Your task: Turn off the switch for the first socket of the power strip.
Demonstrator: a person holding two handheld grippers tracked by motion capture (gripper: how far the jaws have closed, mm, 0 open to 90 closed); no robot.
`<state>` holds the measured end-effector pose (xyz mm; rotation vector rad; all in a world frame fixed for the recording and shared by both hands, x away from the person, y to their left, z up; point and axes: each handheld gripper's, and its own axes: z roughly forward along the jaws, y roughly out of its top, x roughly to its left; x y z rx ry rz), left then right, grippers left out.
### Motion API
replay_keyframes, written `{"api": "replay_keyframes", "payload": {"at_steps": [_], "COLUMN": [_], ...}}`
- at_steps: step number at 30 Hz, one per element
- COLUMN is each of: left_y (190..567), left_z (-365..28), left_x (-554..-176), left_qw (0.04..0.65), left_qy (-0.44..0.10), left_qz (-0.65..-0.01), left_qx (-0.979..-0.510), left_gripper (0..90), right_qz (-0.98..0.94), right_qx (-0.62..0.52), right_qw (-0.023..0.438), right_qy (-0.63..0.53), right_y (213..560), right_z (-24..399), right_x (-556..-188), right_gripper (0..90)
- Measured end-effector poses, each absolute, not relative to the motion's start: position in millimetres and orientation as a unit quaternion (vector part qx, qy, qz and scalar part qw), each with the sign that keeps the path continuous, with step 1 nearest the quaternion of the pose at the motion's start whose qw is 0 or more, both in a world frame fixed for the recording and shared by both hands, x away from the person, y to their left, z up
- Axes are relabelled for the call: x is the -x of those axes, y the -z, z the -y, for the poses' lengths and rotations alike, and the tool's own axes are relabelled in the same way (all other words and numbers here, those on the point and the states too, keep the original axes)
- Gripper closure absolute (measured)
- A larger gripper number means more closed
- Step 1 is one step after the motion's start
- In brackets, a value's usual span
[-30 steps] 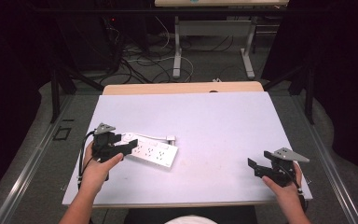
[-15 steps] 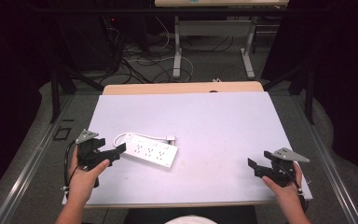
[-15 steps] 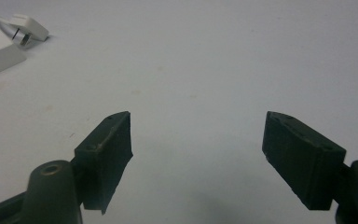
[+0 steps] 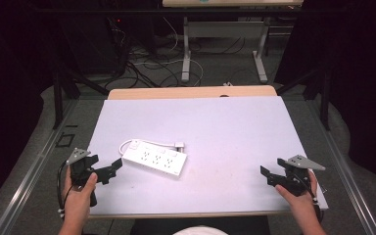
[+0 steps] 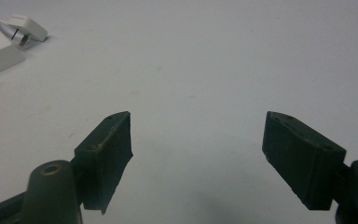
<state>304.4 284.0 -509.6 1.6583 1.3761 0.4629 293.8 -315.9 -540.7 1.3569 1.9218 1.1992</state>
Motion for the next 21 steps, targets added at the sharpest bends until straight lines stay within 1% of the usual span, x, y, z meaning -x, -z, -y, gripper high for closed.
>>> {"api": "replay_keyframes", "payload": {"at_steps": [10, 21], "left_y": [531, 542], "left_z": [-293, -295], "left_x": [-301, -301], "left_qw": [0.436, 0.416], "left_qy": [-0.200, -0.206], "left_qz": [-0.564, -0.561], "left_qx": [-0.672, -0.685], "left_gripper": [0.1, 0.1], "right_qz": [-0.705, -0.705], "right_qx": [-0.499, -0.498], "right_qw": [0.247, 0.251], "right_qy": [-0.440, -0.438], "right_y": [540, 541], "right_z": [317, 318], "right_x": [-294, -294], "right_gripper": [23.5, 23.5]}}
